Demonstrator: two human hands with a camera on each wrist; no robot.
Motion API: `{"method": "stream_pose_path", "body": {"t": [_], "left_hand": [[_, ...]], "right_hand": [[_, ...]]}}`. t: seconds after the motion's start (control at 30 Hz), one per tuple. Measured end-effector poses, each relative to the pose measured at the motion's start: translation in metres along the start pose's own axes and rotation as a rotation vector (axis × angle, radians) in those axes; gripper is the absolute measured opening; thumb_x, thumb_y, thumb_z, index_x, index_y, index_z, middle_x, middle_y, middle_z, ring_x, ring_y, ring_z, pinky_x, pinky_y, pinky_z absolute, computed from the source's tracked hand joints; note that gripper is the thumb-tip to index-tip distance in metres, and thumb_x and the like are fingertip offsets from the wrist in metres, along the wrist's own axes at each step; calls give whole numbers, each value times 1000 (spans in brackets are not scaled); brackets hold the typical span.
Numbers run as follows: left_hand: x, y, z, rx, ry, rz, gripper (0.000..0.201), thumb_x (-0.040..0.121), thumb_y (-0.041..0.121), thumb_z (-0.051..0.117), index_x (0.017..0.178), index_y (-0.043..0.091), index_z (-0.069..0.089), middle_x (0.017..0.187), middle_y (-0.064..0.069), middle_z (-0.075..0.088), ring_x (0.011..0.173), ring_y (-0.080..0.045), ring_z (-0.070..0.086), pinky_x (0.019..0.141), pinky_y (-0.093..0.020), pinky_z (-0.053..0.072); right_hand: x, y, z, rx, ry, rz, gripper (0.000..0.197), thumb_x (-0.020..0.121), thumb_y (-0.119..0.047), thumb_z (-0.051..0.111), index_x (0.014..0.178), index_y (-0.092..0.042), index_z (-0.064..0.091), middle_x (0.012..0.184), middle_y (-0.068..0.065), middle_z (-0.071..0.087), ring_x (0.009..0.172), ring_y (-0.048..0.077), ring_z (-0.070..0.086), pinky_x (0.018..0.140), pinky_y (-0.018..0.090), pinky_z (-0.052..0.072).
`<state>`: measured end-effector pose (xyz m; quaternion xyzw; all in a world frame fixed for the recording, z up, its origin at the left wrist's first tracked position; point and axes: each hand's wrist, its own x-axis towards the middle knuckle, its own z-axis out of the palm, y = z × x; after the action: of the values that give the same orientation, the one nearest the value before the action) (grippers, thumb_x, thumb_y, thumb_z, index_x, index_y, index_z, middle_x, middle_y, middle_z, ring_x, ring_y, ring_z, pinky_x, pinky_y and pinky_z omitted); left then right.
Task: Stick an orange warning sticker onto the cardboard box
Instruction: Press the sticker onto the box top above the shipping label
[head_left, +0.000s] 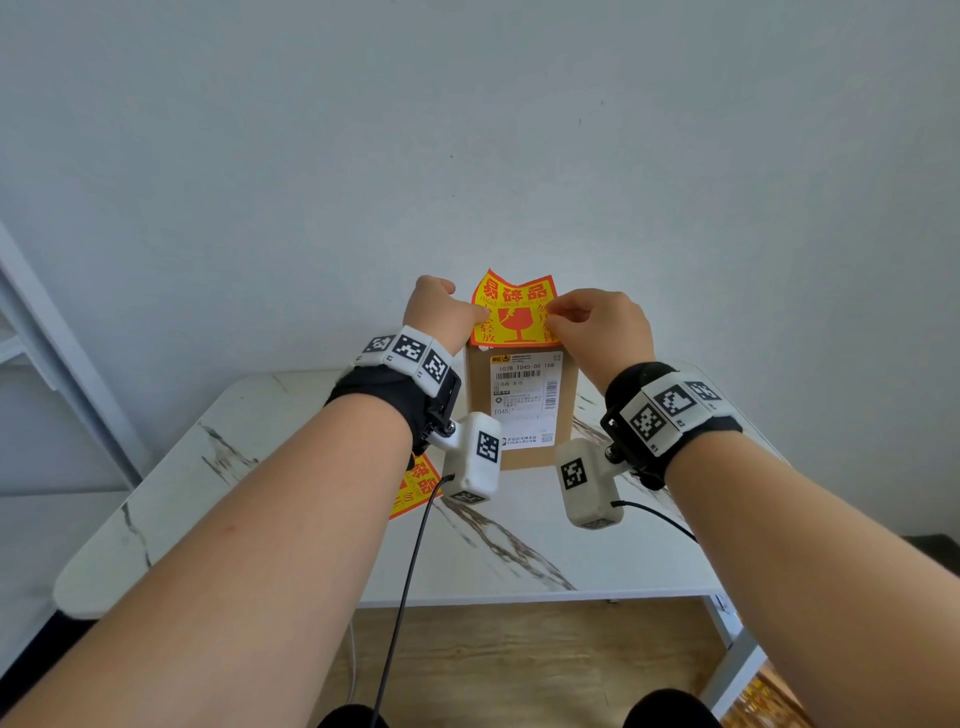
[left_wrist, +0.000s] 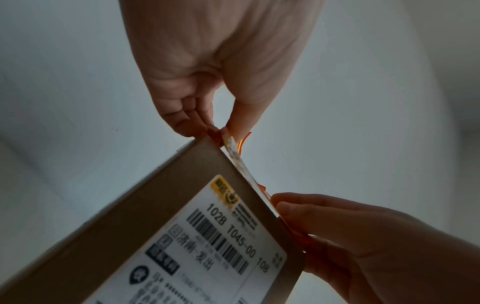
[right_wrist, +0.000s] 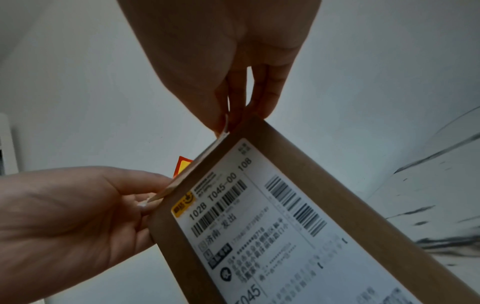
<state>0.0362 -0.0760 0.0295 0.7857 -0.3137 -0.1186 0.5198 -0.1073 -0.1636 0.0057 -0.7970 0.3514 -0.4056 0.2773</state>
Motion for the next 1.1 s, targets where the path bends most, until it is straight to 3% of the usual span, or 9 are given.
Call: {"method": "stream_pose_path", "body": {"t": [0.1, 0.2, 0.5, 0.67, 0.8, 0.9, 1.0, 1.1], "left_hand": [[0, 0, 2, 36, 16, 12, 63, 82, 21, 74, 135, 6, 43, 129, -15, 59, 113, -29, 62, 98, -37, 50], [-2, 0, 3, 77, 47, 32, 62, 84, 19, 71, 137, 6, 42, 133, -13, 56, 117, -27, 58, 86, -25, 43], [-6, 2, 9, 170, 93, 69, 60, 87, 15, 67, 138, 3, 37, 121, -14, 62, 111, -30, 61, 75, -25, 40], [-7, 5, 10, 217, 110, 58, 57, 87, 13, 67, 135, -1, 39, 127, -17, 58, 115, -31, 59, 75, -27, 39], [-8, 5, 14, 280, 130, 97, 52, 88, 10, 63, 134, 0, 41, 124, -16, 59, 109, -31, 62, 73, -28, 43], [-10, 4, 17, 319, 150, 120, 52, 88, 11, 64, 135, 5, 42, 133, -15, 46, 106, -32, 62, 73, -28, 44], [-11, 1, 14, 340, 184, 153, 43, 85, 14, 68, 122, 8, 48, 127, -14, 44, 106, -32, 60, 79, -33, 51], [-13, -4, 13, 500, 198, 343, 17, 90, 15, 62, 106, 12, 62, 119, -9, 54, 114, -27, 50, 88, -34, 46]], "right_hand": [[-1, 0, -1, -1, -10, -6, 23, 88, -20, 61, 107, -19, 74, 103, -1, 75, 93, 16, 68, 85, 33, 57], [-1, 0, -1, 1, -11, -7, 24, 88, -19, 61, 108, -18, 73, 103, 0, 75, 93, 16, 68, 85, 34, 57], [0, 0, 1, -32, -10, -13, 24, 89, -18, 60, 110, -19, 73, 103, 0, 74, 94, 16, 67, 85, 32, 56], [1, -1, 3, -77, -14, -28, 27, 88, -16, 58, 111, -18, 72, 103, 1, 73, 95, 19, 67, 85, 34, 56], [4, 0, 8, -94, -22, -44, 28, 90, -13, 54, 112, -15, 71, 108, 3, 71, 98, 20, 65, 85, 33, 55], [6, 3, 12, -141, -33, -86, 29, 92, -11, 50, 112, -13, 71, 112, 6, 66, 111, 25, 56, 92, 31, 47], [5, 3, 15, -145, -35, -89, 29, 94, -10, 48, 112, -11, 70, 114, 8, 58, 116, 25, 48, 93, 27, 39], [6, 6, 13, -68, -34, 19, 26, 93, -14, 49, 109, -13, 69, 111, 5, 43, 121, 24, 43, 94, 28, 41]]}}
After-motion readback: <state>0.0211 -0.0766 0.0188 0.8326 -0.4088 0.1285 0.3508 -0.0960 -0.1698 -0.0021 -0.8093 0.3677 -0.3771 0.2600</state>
